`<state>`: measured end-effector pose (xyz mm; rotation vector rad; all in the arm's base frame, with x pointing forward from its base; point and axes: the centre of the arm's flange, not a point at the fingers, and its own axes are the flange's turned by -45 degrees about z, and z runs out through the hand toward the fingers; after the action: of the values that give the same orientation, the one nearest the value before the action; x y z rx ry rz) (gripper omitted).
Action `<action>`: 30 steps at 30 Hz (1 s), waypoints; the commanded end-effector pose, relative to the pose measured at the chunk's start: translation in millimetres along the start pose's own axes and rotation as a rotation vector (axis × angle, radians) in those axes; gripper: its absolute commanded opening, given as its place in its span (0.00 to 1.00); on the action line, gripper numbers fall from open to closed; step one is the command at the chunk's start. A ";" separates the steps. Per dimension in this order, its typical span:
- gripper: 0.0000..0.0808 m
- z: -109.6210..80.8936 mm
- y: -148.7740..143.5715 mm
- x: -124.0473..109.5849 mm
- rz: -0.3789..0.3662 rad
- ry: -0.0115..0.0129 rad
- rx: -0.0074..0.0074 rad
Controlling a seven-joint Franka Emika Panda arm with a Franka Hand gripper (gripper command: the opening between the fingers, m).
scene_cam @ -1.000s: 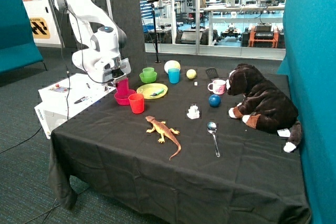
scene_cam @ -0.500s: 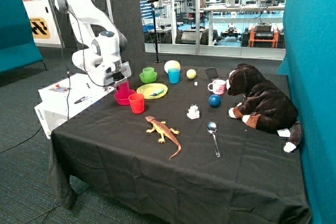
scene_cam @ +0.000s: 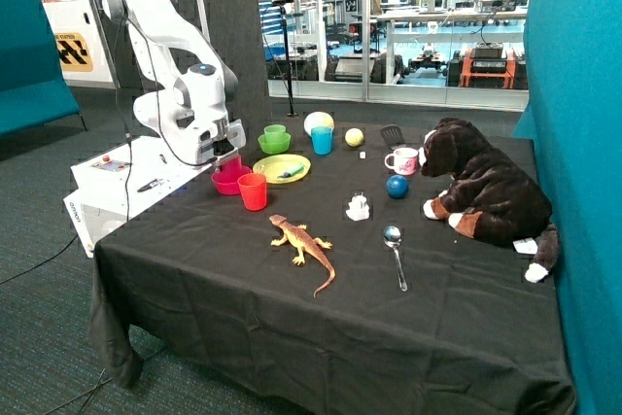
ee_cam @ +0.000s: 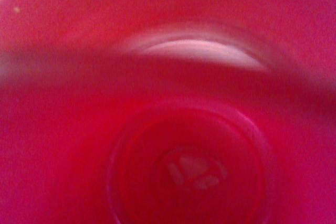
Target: Match the cups with the appropriate bowls
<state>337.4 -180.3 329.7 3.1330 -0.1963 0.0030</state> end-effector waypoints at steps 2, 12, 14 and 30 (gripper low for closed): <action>0.11 0.6 -1.9 3.6 -0.006 -0.0021 0.0023; 0.30 -1.3 0.0 0.6 -0.007 -0.0021 0.0023; 0.35 -1.4 1.0 -0.6 -0.005 -0.0021 0.0023; 0.51 -1.7 8.1 -7.5 0.000 -0.0021 0.0023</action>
<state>334.4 -185.0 329.6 3.1359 -0.1940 -0.0010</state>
